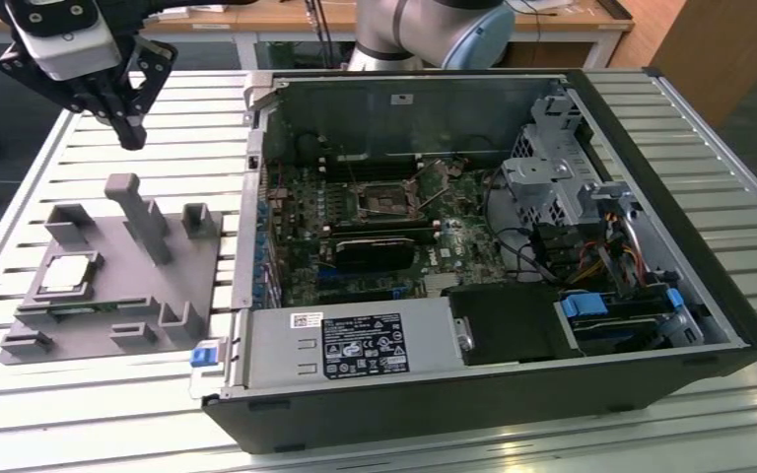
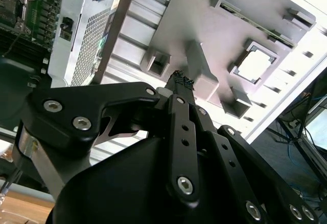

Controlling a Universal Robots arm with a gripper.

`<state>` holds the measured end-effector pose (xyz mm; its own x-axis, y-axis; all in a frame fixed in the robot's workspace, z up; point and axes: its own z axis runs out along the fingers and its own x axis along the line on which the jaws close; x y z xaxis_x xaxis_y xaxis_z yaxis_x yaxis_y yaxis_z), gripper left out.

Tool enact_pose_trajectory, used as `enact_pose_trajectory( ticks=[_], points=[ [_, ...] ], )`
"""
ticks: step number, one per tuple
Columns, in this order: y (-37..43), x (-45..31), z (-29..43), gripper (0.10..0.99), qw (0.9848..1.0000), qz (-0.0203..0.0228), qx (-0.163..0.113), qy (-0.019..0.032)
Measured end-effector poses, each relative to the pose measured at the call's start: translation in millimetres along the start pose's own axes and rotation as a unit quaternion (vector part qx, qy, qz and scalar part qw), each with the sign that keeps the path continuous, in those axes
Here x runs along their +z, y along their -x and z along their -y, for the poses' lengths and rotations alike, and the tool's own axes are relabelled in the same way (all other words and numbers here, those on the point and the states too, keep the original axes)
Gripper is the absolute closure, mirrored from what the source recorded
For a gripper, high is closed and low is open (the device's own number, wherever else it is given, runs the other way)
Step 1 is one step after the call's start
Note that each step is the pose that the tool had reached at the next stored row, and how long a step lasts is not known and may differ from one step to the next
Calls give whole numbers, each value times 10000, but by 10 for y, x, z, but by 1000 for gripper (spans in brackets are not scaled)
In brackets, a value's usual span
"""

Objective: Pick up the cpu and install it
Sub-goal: 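Reach for the cpu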

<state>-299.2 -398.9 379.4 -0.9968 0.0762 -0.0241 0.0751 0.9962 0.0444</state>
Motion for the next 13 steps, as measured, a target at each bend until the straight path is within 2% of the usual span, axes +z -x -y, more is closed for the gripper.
enact_pose_trajectory(
  ticks=[13],
  points=[
    [-120,7,10,980,10000,0,0,0]
  ],
)
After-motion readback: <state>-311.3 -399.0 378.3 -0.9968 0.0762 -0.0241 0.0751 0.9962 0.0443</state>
